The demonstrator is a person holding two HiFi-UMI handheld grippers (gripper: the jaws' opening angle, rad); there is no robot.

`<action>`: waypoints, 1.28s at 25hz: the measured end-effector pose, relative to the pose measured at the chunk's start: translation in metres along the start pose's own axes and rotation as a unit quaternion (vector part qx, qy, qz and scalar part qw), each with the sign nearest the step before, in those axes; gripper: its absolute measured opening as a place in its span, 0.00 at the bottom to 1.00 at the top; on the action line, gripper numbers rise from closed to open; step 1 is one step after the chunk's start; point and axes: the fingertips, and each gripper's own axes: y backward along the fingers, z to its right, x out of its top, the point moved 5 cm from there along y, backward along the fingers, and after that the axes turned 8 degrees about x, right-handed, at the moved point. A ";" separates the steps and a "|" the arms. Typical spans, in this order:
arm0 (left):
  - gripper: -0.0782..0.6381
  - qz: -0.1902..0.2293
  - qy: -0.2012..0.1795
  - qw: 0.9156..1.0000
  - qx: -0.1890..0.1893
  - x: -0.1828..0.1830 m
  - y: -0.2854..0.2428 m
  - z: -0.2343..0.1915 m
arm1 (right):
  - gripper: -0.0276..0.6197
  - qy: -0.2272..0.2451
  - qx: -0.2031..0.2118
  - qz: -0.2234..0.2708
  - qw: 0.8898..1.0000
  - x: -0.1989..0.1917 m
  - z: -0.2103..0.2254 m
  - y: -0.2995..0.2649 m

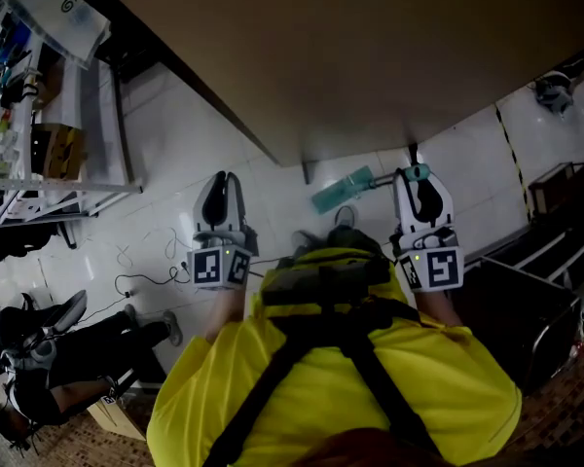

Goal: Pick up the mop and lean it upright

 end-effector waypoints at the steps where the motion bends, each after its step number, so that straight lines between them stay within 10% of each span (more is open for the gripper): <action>1: 0.19 0.000 0.001 1.000 -0.001 0.001 0.000 0.001 | 0.22 0.002 0.001 0.001 1.000 0.001 -0.001 0.003; 19: 0.19 -0.019 -0.011 1.000 -0.018 -0.008 -0.002 0.004 | 0.22 -0.001 -0.016 -0.008 1.000 -0.004 0.000 0.018; 32: 0.19 -0.044 -0.001 0.999 -0.009 -0.028 0.000 0.004 | 0.22 -0.024 -0.024 -0.056 0.998 -0.095 0.031 -0.036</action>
